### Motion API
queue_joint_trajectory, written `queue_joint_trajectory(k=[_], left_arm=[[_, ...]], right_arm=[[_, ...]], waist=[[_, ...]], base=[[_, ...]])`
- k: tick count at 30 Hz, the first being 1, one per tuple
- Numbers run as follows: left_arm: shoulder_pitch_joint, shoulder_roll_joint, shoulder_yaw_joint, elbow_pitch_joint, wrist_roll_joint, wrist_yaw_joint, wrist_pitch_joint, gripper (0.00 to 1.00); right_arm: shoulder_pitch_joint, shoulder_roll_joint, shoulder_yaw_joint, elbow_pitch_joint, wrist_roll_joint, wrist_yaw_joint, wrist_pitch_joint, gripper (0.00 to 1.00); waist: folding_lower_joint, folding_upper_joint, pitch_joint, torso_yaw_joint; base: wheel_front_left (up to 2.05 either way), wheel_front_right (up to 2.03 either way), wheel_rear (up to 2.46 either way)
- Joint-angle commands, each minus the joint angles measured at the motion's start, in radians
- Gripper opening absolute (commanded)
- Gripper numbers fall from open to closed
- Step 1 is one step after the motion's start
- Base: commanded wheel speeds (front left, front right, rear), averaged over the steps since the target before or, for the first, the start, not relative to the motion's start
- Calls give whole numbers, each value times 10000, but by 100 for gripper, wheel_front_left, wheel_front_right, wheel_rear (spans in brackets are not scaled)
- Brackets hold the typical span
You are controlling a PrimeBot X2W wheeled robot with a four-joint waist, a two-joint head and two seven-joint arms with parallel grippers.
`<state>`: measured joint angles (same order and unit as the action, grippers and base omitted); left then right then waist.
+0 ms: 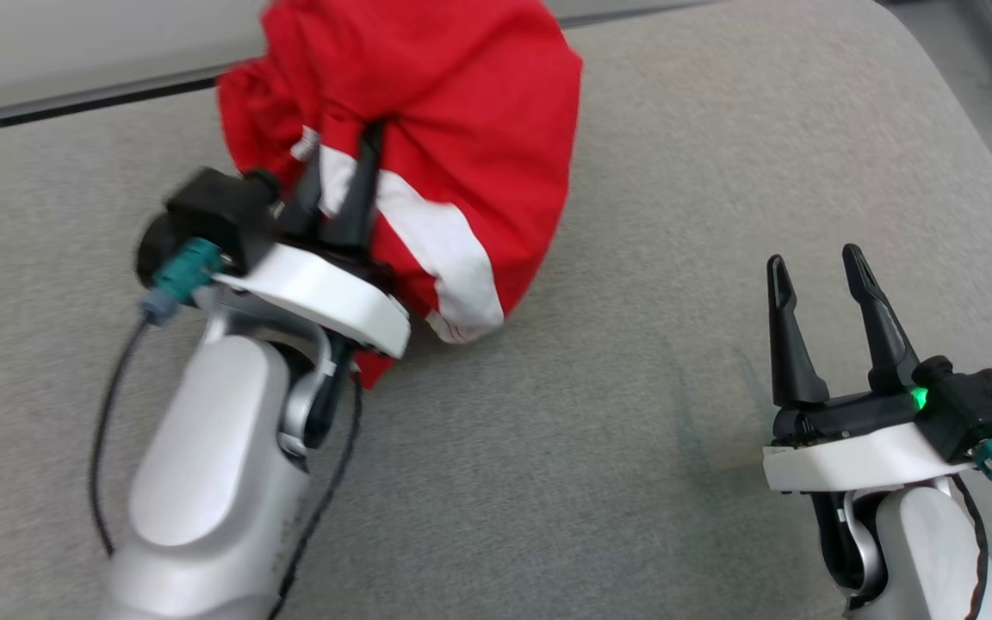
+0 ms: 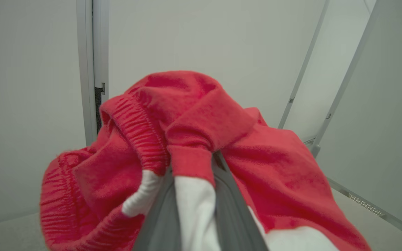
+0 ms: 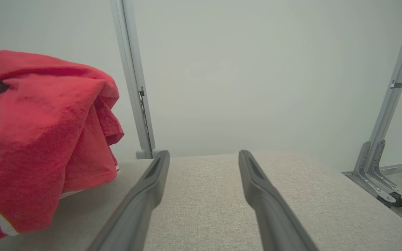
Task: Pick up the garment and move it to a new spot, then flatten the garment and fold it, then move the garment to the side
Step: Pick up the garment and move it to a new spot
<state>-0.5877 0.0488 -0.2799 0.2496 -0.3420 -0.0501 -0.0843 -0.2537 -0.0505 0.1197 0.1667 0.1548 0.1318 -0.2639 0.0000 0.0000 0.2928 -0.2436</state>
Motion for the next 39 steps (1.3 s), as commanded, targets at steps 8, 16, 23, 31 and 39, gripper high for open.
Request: queue_joint_trajectory(k=[8, 16, 23, 31, 39], left_arm=[[-337, 36, -3246, 2150, -1439, 370, -1082, 0], [-554, 37, -4758, 1851, -2283, 1158, -1790, 100], [1013, 87, -3298, -405, -1066, 1931, -1796, 100], [3388, 156, -1369, -1378, 82, 1985, -1797, 100], [4988, 61, -55, -1845, 1099, 1869, -1800, 100]], right_arm=[[-264, 1, -251, -186, 342, -21, 1, 100], [34, -2, -292, -81, 13, -21, 1, 100], [460, -8, -71, 7, -364, -21, 1, 100], [1068, -9, 14, 131, -648, -21, 0, 100], [1426, -9, 8, 112, -760, -21, 0, 100]], waist=[[0, 0, 1197, -1157], [0, 0, 518, -539], [0, 0, -695, 710], [0, 0, -1667, 1971], [0, 0, -1798, 2605]], base=[[0, 0, 0], [0, 0, 0], [0, 0, 0], [0, 0, 0], [0, 0, 0]])
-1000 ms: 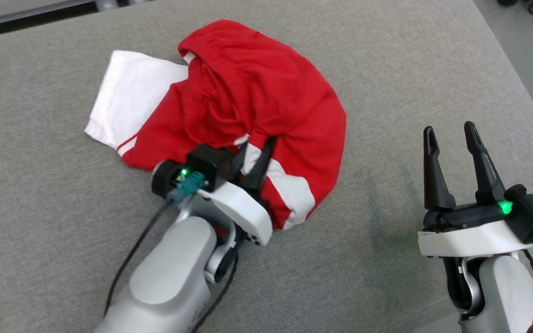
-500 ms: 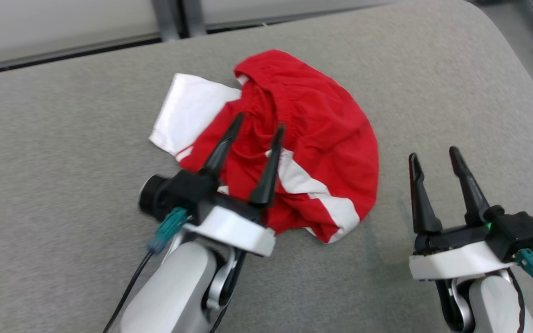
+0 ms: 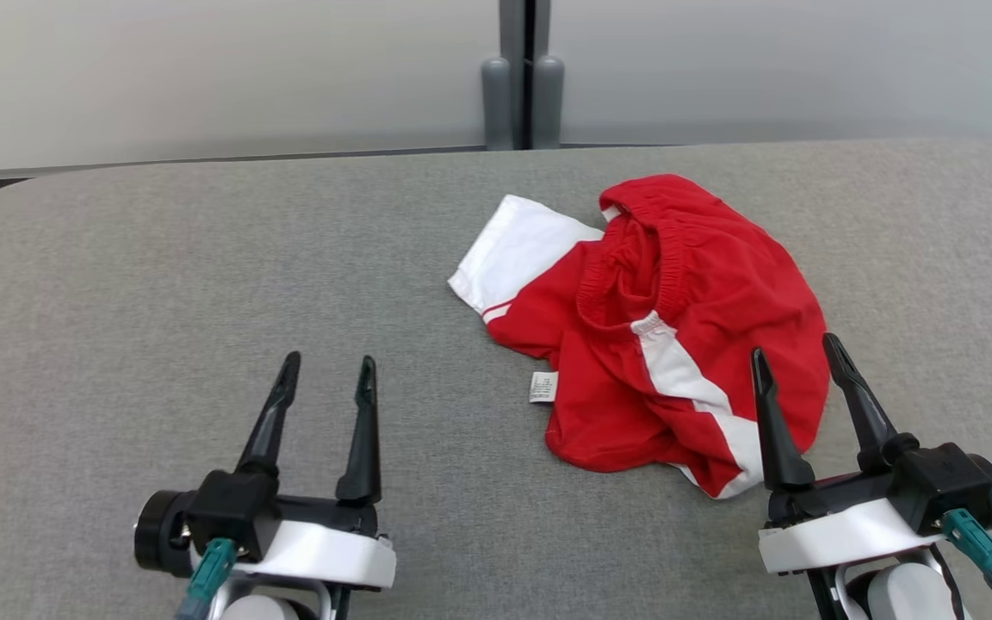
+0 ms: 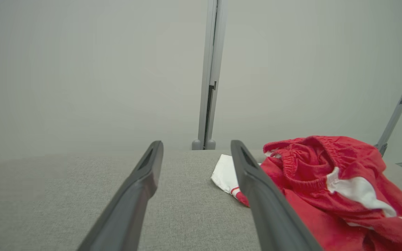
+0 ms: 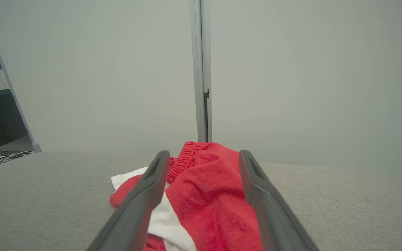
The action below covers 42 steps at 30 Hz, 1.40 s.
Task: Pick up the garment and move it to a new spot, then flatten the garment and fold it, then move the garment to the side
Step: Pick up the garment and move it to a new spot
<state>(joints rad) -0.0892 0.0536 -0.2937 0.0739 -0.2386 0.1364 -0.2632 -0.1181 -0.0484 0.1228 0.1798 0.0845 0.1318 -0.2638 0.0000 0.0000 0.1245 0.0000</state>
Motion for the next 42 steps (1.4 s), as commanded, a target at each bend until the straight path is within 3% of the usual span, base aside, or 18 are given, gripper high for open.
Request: queue_joint_trajectory(k=[1, 8, 11, 19, 24, 30, 34, 37, 38, 39, 42], left_arm=[[129, 7, 214, -173, 170, 32, -11, 100], [674, -23, 589, -511, 579, 236, -10, 100], [611, -20, 510, -319, 590, 66, -10, 100], [-1470, -16, -141, 2037, 943, -701, 17, 100], [-3254, -12, -483, 3831, 803, -687, 1039, 100], [-4402, 31, -612, 4838, 933, -576, 1308, 100], [-4887, 46, -651, 5507, 547, -1115, 1783, 100], [-5006, 92, -674, 5961, 407, -1247, 2071, 100], [-5048, 143, -649, 6034, 393, -1267, 1979, 16], [-5112, 162, -596, 6044, 344, -1261, 1829, 0], [-5224, 156, -346, 5957, -56, -1494, 1249, 0]], right_arm=[[96, -30, -38, -36, -65, -21, -2, 100], [260, -28, -106, -85, -50, -21, -2, 100], [156, -28, 18, -107, 34, -21, -2, 100], [-763, -33, 178, -662, 535, -21, -1, 100], [-1123, -18, 13, -859, 1177, -21, -2, 100], [-1393, -19, 69, -1104, 1559, -21, -2, 100], [-1527, -21, 56, -1211, 1785, -21, -2, 100], [-1558, -24, 40, -1228, 1891, -21, -2, 100], [-1582, -24, 50, -1225, 1896, -21, -2, 100], [-1607, -22, 46, -1229, 1935, -21, -2, 100], [-1586, -22, 29, -1219, 1998, -21, -2, 100]], waist=[[0, 0, -107, 195], [0, 0, -159, 200], [0, 0, -54, -24], [0, 0, 1327, -1313], [0, 0, 2134, -2108], [0, 0, 2671, -2694], [0, 0, 2955, -2983], [0, 0, 3037, -3128], [0, 0, 3051, -3187], [0, 0, 3057, -3245], [0, 0, 2912, -3369]], base=[[0, 0, 0], [0, 0, 0], [0, 0, 0], [0, 0, 0], [0, 0, 0], [0, 0, 0], [0, 0, 0], [0, 0, 0], [0, 0, 0], [0, 0, 0], [0, 0, 0]])
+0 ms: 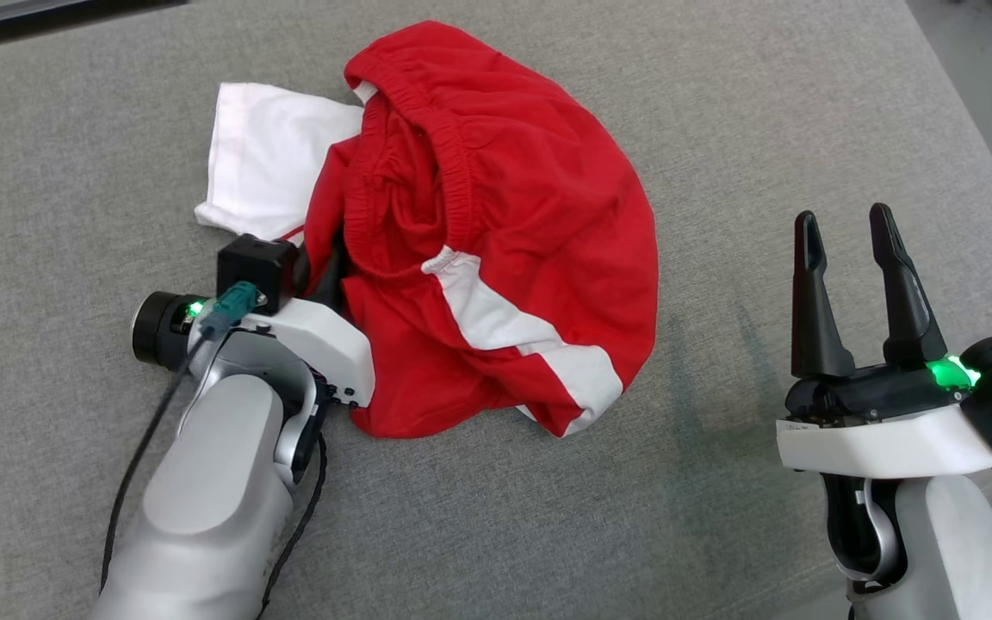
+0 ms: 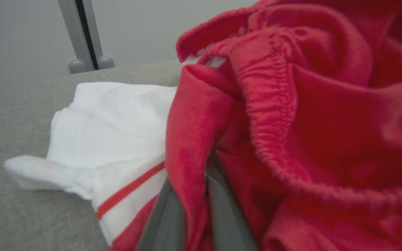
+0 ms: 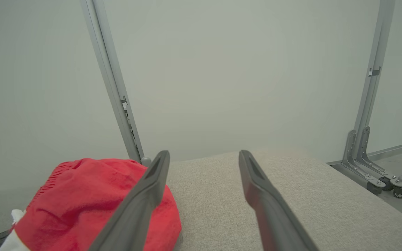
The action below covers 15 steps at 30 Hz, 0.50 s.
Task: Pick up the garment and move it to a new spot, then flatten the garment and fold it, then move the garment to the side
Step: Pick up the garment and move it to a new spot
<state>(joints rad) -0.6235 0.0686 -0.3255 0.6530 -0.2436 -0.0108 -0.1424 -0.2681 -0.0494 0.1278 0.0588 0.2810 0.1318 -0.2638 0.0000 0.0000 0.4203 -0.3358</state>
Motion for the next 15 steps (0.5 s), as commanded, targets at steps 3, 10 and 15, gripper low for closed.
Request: queue_joint_trajectory(k=[3, 10, 15], left_arm=[[56, -53, 349, -419, -756, -396, -405, 0], [-37, -75, 849, -2677, -2121, -775, -329, 0], [-212, 142, 1333, -4584, -3097, -851, 676, 0]], right_arm=[[95, -14, -115, 40, -69, -21, -2, 100], [408, -19, -168, 105, -279, -21, -2, 100], [597, -16, -102, 162, -482, -21, -2, 100]], waist=[[0, 0, -286, 59], [0, 0, -1048, 710], [0, 0, -1620, 1312]], base=[[0, 0, 0], [0, 0, 0], [0, 0, 0]])
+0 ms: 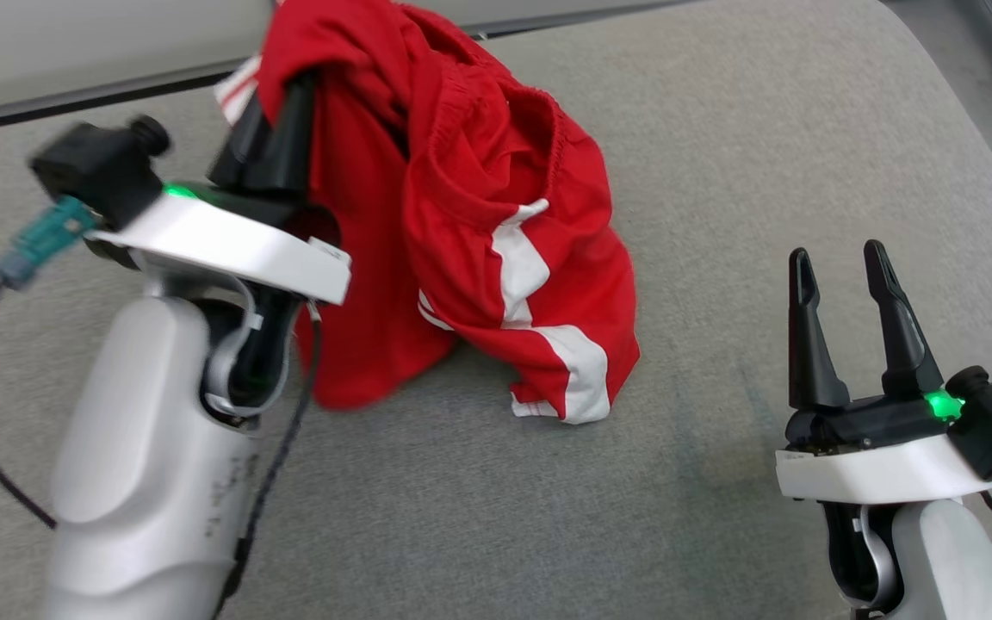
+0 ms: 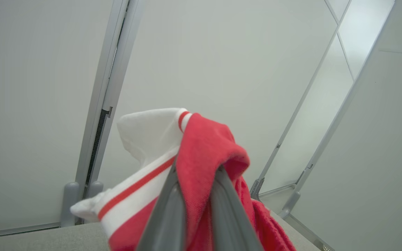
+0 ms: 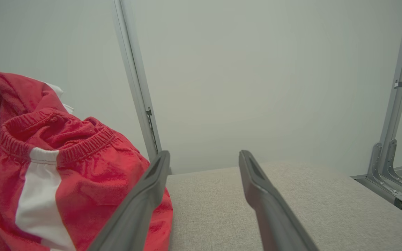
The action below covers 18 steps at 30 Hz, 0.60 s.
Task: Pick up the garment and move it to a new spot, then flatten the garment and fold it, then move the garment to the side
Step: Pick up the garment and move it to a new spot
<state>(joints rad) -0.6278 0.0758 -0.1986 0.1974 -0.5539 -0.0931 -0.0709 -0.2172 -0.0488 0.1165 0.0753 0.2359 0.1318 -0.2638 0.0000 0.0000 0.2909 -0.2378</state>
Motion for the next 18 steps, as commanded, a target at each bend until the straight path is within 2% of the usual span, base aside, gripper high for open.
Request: queue_joint_trajectory(k=[1, 6, 9, 13, 18], left_arm=[[-212, 157, 171, -377, -142, 2, 194, 0], [-381, 988, 934, -1939, -469, 425, 1156, 0], [-432, 1651, 1425, -2584, -230, 756, 1475, 0], [-82, 2556, 2148, -3075, 286, 1234, 1661, 0], [472, 3159, 3088, -3182, 466, 1662, 1505, 0]], right_arm=[[139, -21, 12, 10, -86, -21, -2, 100], [354, -26, 36, 76, -139, -21, -2, 100], [505, -23, 47, 117, -185, -21, -1, 100], [696, -23, 35, 141, -222, -21, 0, 100], [823, -24, 17, 145, -331, -21, -2, 100]], waist=[[0, 0, -445, 445], [0, 0, -908, 864], [0, 0, -1154, 1124], [0, 0, -1376, 1508], [0, 0, -1483, 1983]], base=[[0, 0, 0], [0, 0, 0], [0, 0, 0], [0, 0, 0], [0, 0, 0]])
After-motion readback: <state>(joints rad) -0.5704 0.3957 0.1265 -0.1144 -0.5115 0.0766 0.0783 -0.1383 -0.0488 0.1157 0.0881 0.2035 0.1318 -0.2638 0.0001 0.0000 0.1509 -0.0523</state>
